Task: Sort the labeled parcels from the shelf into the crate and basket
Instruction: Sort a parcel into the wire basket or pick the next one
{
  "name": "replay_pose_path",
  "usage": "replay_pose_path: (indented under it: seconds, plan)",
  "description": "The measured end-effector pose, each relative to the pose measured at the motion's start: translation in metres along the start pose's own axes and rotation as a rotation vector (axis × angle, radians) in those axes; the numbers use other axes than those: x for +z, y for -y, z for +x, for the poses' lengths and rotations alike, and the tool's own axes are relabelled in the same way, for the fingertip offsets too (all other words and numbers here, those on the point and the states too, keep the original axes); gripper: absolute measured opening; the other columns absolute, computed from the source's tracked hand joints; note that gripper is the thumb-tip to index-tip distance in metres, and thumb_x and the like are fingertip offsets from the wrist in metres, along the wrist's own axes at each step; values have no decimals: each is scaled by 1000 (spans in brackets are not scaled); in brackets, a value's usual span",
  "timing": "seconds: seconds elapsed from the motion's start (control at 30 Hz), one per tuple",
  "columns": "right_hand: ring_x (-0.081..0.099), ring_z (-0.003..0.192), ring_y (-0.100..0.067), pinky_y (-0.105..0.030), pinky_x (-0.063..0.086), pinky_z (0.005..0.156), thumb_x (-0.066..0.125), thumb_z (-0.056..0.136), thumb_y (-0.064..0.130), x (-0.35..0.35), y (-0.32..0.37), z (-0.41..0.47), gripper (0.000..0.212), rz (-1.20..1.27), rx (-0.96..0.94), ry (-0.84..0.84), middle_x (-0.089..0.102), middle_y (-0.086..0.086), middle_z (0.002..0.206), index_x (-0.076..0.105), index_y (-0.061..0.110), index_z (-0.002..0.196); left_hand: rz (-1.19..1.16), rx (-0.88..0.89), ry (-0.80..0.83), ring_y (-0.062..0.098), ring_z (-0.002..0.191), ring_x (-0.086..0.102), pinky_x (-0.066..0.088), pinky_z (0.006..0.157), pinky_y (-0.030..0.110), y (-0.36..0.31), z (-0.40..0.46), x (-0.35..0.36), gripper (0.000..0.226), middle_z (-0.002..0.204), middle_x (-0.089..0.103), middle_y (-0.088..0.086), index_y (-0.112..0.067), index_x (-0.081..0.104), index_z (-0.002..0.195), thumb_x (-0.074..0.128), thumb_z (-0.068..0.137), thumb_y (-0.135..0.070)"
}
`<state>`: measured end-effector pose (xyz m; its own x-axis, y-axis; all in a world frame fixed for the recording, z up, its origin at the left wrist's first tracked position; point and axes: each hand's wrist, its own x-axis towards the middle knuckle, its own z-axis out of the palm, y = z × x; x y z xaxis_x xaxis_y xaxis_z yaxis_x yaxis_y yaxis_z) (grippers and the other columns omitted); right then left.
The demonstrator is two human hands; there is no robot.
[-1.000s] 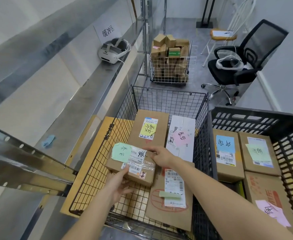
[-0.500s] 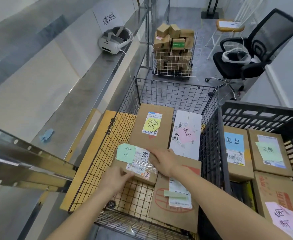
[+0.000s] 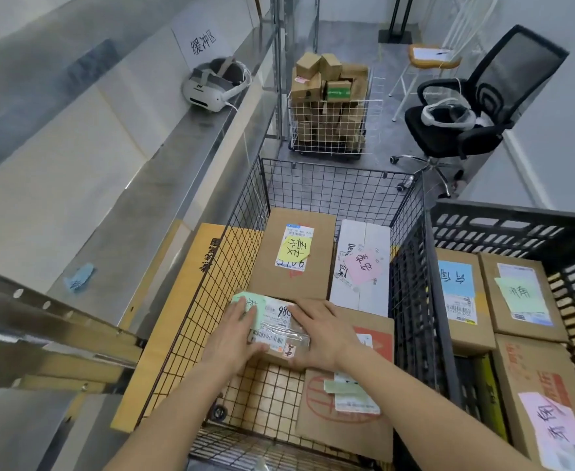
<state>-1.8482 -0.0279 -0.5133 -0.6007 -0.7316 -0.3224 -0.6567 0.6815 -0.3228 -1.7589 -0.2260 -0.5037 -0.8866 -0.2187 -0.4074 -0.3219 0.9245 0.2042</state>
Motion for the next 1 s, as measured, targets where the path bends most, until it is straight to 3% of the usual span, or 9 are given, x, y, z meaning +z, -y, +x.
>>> replay_pose_path:
  seconds: [0.07, 0.17, 0.43, 0.7, 0.87, 1.0]
  plan:
    - [18, 152, -20, -44, 6, 124, 26, 57, 81, 3, 4, 1, 117, -50, 21, -2, 20, 1, 166, 23, 24, 158, 11, 24, 12, 18, 156, -1, 23, 122, 39, 3, 5, 6, 93, 169, 0, 2, -21, 15, 161, 67, 90, -50]
    - [23, 150, -22, -46, 4, 124, 17, 55, 83, 9, 7, 3, 119, -110, 30, -9, 23, 1, 165, 26, 23, 157, 25, 44, 33, 19, 156, -4, 21, 123, 39, 10, 12, 17, 96, 169, -5, 2, -22, 11, 162, 68, 89, -49]
    - [41, 134, -27, -47, 13, 120, 36, 65, 85, 19, 8, 10, 104, -176, 56, -60, 42, -1, 151, 40, 22, 148, 69, 84, 6, 22, 156, -3, 30, 121, 41, 16, 18, 28, 99, 169, -5, 4, -19, 9, 162, 68, 89, -51]
    - [19, 152, -21, -45, 3, 125, 23, 60, 87, 11, 11, 1, 116, -96, 80, -43, 25, 0, 165, 32, 23, 157, 131, 115, -34, 24, 155, 13, 43, 113, 37, 10, 10, 19, 97, 169, 6, 8, -19, 12, 160, 65, 89, -56]
    - [13, 154, -16, -42, 3, 126, 61, 80, 65, -16, 12, -12, 96, -51, 140, 11, 16, 4, 167, 22, 27, 159, 130, 135, -33, 23, 154, 19, 38, 117, 39, 5, -9, 0, 94, 169, 10, 5, -21, 14, 161, 62, 90, -60]
    - [12, 154, -17, -43, 2, 126, 59, 86, 64, -61, 21, -30, 92, -89, 153, -26, 14, 4, 168, 17, 29, 160, 116, 165, -102, 19, 153, 22, 34, 118, 38, 1, -29, -39, 90, 169, 11, 0, -26, 14, 161, 64, 91, -54]
